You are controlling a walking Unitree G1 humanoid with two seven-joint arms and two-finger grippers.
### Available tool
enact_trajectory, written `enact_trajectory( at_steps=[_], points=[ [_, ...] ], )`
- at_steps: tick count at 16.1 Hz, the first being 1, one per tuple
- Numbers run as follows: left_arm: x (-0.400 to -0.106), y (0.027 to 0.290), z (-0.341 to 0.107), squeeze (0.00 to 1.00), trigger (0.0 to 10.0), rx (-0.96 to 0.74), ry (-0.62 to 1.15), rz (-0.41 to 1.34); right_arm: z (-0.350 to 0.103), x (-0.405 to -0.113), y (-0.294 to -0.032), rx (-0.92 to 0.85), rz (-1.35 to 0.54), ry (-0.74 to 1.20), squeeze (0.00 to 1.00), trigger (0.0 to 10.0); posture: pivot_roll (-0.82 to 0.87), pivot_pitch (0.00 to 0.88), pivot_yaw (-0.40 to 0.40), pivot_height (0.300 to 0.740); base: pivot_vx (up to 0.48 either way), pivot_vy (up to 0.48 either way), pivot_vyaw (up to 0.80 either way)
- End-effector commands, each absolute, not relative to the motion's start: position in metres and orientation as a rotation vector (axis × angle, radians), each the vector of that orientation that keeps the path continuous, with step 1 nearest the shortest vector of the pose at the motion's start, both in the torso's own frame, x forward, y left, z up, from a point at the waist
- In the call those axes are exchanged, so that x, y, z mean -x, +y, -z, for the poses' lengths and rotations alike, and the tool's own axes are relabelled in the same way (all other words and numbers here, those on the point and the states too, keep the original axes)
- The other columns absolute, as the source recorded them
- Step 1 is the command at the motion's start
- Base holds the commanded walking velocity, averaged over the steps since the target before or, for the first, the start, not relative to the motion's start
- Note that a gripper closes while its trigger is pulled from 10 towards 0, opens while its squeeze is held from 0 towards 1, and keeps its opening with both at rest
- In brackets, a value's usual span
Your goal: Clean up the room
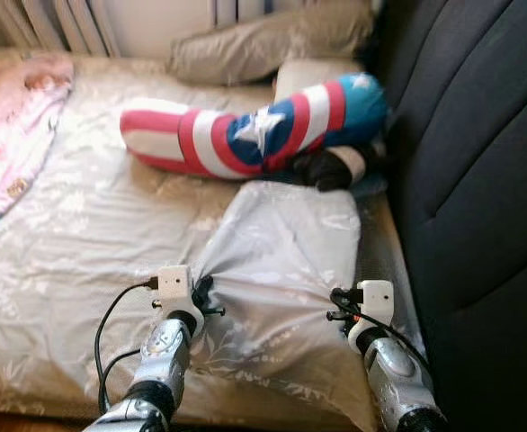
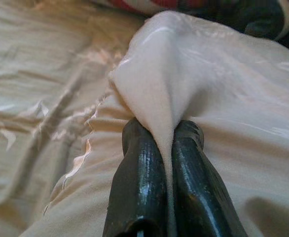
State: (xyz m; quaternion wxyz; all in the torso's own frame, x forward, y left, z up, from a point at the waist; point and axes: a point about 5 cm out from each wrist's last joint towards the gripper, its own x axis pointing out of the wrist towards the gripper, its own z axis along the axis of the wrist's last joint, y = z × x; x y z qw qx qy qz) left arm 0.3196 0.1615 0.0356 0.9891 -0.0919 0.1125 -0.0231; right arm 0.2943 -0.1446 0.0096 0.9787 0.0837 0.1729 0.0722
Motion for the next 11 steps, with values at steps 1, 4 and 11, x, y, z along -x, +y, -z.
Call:
enact_trajectory(
  at_steps=[1,4,11],
  points=[
    [-0.318,0.192,-0.043,0.00,10.0,0.194,0.154,-0.071,-0.014,-0.294,-0.173,-0.166,-0.040,0.299,0.00,10.0,-0.02,0.000,-0.067,0.740,0.000,0.000,0.00],
    [-0.319,0.186,-0.047,0.00,10.0,0.193,0.126,-0.027,-0.012,-0.290,-0.181,-0.152,-0.004,0.287,0.00,10.0,-0.03,0.000,-0.053,0.740,0.000,0.000,0.00],
    [-0.319,0.179,-0.043,0.00,10.0,0.154,0.171,0.056,-0.009,-0.286,-0.186,-0.102,0.036,0.302,0.00,10.0,-0.05,0.000,-0.035,0.740,0.000,-0.097,0.00]
  ],
)
